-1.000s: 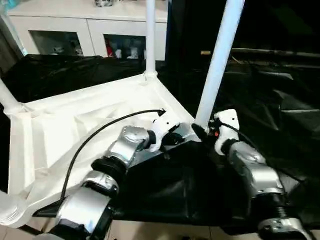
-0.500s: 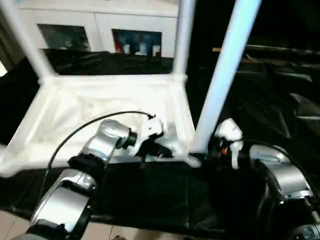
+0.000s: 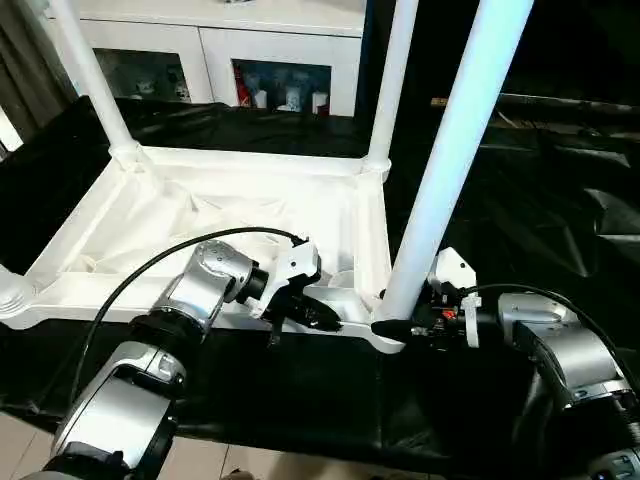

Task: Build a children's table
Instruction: Rotate leg to tighten

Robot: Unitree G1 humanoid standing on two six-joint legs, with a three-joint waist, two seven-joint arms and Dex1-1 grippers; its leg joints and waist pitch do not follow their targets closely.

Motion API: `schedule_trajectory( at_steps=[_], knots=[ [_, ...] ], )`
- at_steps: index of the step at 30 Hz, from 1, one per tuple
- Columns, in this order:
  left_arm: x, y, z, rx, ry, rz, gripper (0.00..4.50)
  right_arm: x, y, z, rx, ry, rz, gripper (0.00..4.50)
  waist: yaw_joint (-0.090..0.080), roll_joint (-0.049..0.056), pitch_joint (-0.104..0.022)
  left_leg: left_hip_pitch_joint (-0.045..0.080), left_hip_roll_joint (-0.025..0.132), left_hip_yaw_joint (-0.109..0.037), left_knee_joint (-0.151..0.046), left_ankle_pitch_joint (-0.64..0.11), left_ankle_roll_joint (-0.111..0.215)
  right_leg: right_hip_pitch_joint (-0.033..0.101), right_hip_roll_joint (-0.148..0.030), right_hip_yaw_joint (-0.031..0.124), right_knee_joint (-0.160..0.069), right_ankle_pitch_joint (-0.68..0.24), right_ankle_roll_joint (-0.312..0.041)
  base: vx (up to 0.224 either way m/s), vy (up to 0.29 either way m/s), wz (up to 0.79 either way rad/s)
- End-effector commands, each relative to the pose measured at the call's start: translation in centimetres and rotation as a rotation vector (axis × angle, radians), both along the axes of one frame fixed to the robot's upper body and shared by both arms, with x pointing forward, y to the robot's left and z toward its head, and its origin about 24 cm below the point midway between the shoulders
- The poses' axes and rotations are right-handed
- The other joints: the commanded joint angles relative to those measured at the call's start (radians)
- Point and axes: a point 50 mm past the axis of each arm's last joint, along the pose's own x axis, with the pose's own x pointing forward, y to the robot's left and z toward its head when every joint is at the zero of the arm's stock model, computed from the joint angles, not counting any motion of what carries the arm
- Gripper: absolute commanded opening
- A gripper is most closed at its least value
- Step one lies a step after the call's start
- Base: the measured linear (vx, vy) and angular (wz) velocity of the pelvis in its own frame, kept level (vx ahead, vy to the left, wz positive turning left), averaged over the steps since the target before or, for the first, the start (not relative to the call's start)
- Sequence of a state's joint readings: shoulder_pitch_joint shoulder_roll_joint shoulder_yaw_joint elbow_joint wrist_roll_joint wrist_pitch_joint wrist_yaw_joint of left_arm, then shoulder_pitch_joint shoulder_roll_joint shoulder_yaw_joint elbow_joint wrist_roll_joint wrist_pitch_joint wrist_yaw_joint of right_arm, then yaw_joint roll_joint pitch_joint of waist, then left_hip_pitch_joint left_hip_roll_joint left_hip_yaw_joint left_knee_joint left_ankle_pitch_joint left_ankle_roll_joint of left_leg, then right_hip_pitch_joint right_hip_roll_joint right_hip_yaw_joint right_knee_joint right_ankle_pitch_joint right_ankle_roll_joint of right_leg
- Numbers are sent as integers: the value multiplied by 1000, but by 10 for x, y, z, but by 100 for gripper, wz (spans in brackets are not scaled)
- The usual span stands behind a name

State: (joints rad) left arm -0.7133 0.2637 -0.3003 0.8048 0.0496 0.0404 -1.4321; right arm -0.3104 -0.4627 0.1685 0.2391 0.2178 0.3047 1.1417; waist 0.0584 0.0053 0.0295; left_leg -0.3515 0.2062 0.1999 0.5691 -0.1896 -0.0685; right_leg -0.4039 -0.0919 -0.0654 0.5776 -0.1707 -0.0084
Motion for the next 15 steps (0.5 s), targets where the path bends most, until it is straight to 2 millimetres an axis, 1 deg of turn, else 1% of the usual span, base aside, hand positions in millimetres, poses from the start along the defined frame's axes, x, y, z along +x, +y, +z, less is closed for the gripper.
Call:
schedule_trajectory(
  at_steps=[1,2,4,5,6,7,8,9,10,11,12,13,14,15],
  knots=[
    [0,-5,-6,19,-2,25,0,-3,11,1,30,-2,32,252,1,-9,-45,1,27,-8,-61,-217,62,51,-47,36,-62,-218,-226,0,0,0],
    [0,-6,-6,18,-5,33,0,-3,12,1,33,-1,26,251,1,-8,-44,3,28,-8,-62,-230,58,49,-48,36,-66,-245,-220,0,0,0],
    [7,-11,-6,12,-38,122,0,2,11,-7,15,-14,-78,251,-1,-8,-42,4,27,-9,-64,-248,50,47,-48,36,-70,-286,-207,0,0,0],
    [10,-13,-6,7,-51,172,0,6,10,-11,2,-21,-151,249,-5,-9,-40,7,25,-10,-65,-273,38,43,-49,36,-75,-329,-197,0,0,0],
    [12,-15,-6,4,-58,203,0,9,10,-13,-6,-25,-198,249,-9,-10,-42,7,23,-13,-66,-280,26,42,-49,35,-77,-358,-185,0,0,0],
    [13,-15,-6,4,-60,211,0,10,10,-14,-6,-25,-212,248,-10,-11,-41,8,22,-14,-66,-282,23,42,-50,35,-80,-371,-180,0,0,0],
    [16,-20,-7,3,-76,276,0,17,8,-17,-5,-23,-323,248,-12,-12,-40,8,22,-14,-67,-288,23,38,-49,36,-82,-386,-171,0,0,0],
    [19,-23,-8,2,-87,319,0,21,7,-20,-1,-21,-397,248,-16,-12,-41,6,20,-15,-67,-287,20,40,-49,36,-82,-386,-168,0,0,0],
    [21,-28,-9,0,-101,372,0,25,7,-23,6,-12,-492,248,-19,-10,-41,5,21,-16,-68,-289,16,38,-48,36,-81,-385,-169,0,0,0],
    [23,-33,-10,-4,-110,415,0,28,7,-26,11,1,-577,248,-23,-13,-41,6,19,-16,-67,-290,11,39,-47,34,-82,-387,-167,0,0,0],
    [23,-33,-10,-4,-110,415,0,28,7,-26,11,1,-577,248,-26,-14,-42,5,18,-17,-67,-286,15,40,-48,34,-84,-388,-163,0,0,0],
    [23,-39,-12,-6,-118,439,0,30,8,-30,15,16,-649,248,-25,-10,-43,5,18,-17,-66,-280,19,42,-48,34,-84,-379,-162,0,0,0],
    [22,-50,-13,-13,-126,454,0,33,12,-35,4,25,-744,248,-29,-11,-43,3,18,-15,-65,-266,22,40,-46,37,-81,-347,-168,0,0,0],
    [21,-57,-14,-18,-134,465,0,34,16,-39,-8,31,-805,248,-30,-9,-44,2,18,-16,-66,-263,19,40,-46,36,-79,-334,-172,0,0,0]
  ],
)
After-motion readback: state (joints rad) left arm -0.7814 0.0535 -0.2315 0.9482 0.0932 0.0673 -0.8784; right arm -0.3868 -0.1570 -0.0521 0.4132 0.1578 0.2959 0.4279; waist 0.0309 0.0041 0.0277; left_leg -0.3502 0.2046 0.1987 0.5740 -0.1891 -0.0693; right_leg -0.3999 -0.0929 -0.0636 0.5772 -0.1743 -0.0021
